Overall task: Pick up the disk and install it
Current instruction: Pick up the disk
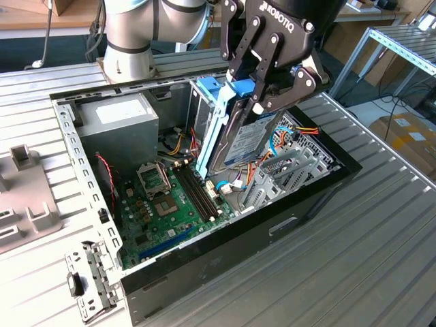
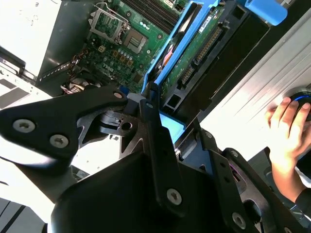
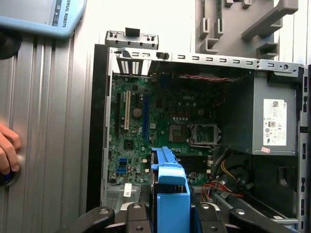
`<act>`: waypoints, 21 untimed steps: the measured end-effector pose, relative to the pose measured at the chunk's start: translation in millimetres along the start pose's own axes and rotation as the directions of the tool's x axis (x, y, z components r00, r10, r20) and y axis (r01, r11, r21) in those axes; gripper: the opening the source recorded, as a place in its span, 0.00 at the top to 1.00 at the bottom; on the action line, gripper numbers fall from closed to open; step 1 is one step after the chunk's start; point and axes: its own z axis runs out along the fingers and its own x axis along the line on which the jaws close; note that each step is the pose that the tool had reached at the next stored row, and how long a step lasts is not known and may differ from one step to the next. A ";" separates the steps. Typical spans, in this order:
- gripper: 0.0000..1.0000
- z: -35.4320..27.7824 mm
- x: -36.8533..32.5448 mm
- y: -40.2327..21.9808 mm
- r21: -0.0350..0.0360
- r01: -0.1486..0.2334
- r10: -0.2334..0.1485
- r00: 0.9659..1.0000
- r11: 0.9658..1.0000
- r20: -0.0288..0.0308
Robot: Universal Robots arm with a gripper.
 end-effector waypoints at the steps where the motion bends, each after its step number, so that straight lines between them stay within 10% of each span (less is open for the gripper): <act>1: 0.63 0.2 0.7 -0.4 0.000 0.000 0.000 1.000 1.000 0.000; 21: 0.63 7.1 11.3 -14.6 -0.001 0.000 0.000 1.000 1.000 0.000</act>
